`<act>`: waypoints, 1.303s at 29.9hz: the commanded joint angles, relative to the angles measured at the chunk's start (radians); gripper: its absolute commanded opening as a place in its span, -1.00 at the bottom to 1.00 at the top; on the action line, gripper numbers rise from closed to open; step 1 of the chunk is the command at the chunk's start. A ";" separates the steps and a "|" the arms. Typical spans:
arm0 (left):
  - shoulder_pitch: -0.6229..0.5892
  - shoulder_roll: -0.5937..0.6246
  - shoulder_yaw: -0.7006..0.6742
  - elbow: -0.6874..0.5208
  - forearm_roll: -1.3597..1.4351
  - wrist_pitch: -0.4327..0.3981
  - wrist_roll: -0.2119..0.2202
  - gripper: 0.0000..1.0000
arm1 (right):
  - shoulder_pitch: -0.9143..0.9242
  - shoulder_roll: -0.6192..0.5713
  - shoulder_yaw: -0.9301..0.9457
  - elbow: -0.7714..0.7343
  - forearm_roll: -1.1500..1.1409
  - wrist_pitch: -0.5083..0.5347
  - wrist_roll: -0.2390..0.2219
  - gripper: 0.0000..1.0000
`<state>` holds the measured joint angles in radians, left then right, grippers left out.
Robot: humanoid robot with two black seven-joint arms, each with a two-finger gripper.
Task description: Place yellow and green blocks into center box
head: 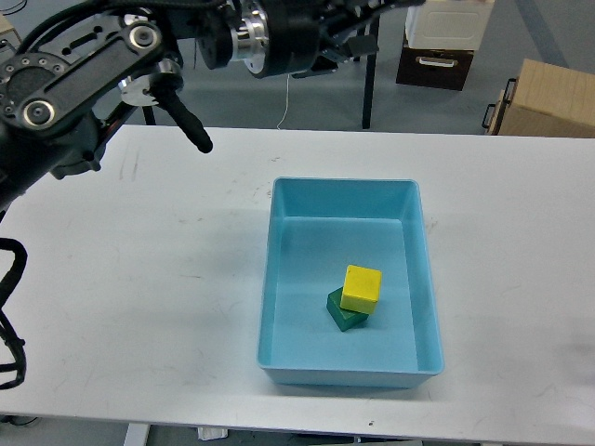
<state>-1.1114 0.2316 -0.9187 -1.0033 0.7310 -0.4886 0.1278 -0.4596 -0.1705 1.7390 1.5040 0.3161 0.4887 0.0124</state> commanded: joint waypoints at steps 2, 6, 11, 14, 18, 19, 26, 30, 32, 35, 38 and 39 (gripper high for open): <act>0.234 -0.015 -0.397 -0.110 -0.001 0.000 0.012 0.83 | 0.004 -0.001 -0.004 0.033 -0.029 0.000 0.000 1.00; 0.407 -0.051 -0.595 -0.250 -0.002 0.000 0.012 0.84 | 0.004 0.005 -0.021 0.061 -0.035 0.000 0.003 1.00; 0.658 -0.112 -0.746 -0.343 -0.076 0.000 0.013 0.84 | 0.004 0.011 -0.050 0.074 -0.035 0.000 0.008 1.00; 0.804 -0.130 -0.773 -0.383 -0.151 0.000 0.016 0.89 | -0.008 0.002 -0.053 0.085 -0.035 0.000 0.008 1.00; 0.981 -0.141 -0.772 -0.403 -0.315 0.000 0.061 0.95 | -0.047 0.000 -0.053 0.123 -0.035 0.000 0.008 1.00; 1.027 -0.141 -0.764 -0.403 -0.396 0.000 0.073 0.95 | -0.050 0.000 -0.053 0.133 -0.035 0.000 0.008 1.00; 1.243 -0.129 -0.687 -0.443 -0.754 0.000 0.075 0.99 | -0.073 0.000 -0.055 0.156 -0.035 0.000 0.008 1.00; 1.318 -0.147 -0.660 -0.478 -0.778 0.000 0.067 0.99 | -0.080 0.005 -0.062 0.153 -0.035 0.000 0.006 1.00; 1.361 -0.170 -0.655 -0.498 -0.789 0.000 0.070 0.99 | -0.082 0.013 -0.064 0.153 -0.035 0.000 0.006 1.00; 1.424 -0.230 -0.652 -0.523 -0.789 0.000 0.084 0.99 | -0.096 0.040 -0.084 0.154 -0.035 0.000 0.008 1.00; 1.458 -0.232 -0.652 -0.525 -0.789 0.000 0.085 0.99 | -0.131 0.052 -0.102 0.169 -0.037 0.000 0.006 1.00; 1.463 -0.232 -0.652 -0.525 -0.789 0.000 0.085 0.99 | -0.137 0.052 -0.105 0.180 -0.038 0.000 0.006 1.00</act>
<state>0.3245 0.0060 -1.5707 -1.5249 -0.0580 -0.4886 0.2114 -0.5717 -0.1249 1.6468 1.6627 0.2802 0.4887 0.0186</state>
